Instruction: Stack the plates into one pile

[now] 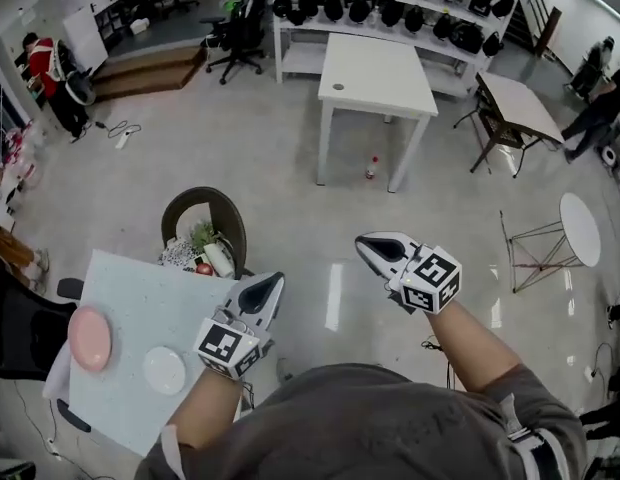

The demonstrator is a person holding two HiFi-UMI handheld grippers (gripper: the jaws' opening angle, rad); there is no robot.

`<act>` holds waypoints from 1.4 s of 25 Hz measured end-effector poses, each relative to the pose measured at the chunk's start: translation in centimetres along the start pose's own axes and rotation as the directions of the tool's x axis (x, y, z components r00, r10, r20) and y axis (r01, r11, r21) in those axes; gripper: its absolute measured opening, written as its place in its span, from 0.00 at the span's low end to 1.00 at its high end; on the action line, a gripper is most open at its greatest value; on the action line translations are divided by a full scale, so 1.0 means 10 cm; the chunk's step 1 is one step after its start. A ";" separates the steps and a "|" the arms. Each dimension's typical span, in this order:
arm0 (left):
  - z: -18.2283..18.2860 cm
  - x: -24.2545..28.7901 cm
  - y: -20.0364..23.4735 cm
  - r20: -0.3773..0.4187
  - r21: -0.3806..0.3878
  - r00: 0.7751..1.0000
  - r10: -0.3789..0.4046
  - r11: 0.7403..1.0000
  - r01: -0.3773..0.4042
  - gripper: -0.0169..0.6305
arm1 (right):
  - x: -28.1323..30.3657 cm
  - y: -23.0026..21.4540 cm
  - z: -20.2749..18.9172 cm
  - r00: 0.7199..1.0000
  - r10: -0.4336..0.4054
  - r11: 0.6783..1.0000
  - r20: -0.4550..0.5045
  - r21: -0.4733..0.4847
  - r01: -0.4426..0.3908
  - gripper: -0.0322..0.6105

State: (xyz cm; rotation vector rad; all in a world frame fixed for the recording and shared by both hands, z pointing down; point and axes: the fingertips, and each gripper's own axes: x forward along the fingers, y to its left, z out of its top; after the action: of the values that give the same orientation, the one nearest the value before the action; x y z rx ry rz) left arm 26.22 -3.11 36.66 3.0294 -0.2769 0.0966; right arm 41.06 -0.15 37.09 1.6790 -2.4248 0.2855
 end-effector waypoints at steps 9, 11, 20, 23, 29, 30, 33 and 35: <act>0.26 1.30 -1.34 -0.010 0.034 0.970 -0.245 0.969 0.245 0.04 | -2.29 -0.81 -0.39 0.938 -0.345 0.937 -0.011 0.061 0.345 0.04; 0.30 1.45 -1.49 -0.011 0.031 0.962 -0.274 0.961 0.274 0.04 | -2.59 -0.89 -0.44 0.920 -0.393 0.916 -0.006 0.083 0.392 0.04; 0.42 1.58 -1.66 -0.004 0.046 0.952 -0.306 0.951 0.305 0.04 | -3.00 -0.89 -0.49 0.891 -0.454 0.884 0.016 0.134 0.448 0.04; 0.39 1.55 -1.61 -0.004 0.043 0.956 -0.295 0.955 0.295 0.04 | -2.92 -0.89 -0.47 0.897 -0.441 0.891 0.023 0.130 0.435 0.04; 0.34 1.42 -1.45 -0.003 0.036 0.967 -0.255 0.966 0.255 0.04 | -2.72 -0.87 -0.44 0.914 -0.406 0.909 0.029 0.118 0.400 0.04; 0.35 1.42 -1.42 -0.002 0.035 0.969 -0.248 0.968 0.248 0.04 | -2.69 -0.88 -0.42 0.916 -0.400 0.912 0.028 0.111 0.395 0.04; 0.35 1.42 -1.34 -0.002 0.031 0.972 -0.235 0.971 0.235 0.04 | -2.59 -0.92 -0.40 0.923 -0.385 0.919 0.023 0.102 0.381 0.04; 0.36 1.40 -1.29 -0.001 0.032 0.973 -0.230 0.973 0.230 0.04 | -2.54 -0.93 -0.39 0.925 -0.380 0.921 0.019 0.102 0.377 0.04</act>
State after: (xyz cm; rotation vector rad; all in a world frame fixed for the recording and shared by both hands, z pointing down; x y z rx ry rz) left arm 42.57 6.69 32.92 3.0664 0.0781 0.0795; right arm 58.71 20.56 34.95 2.1648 -2.0749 0.3178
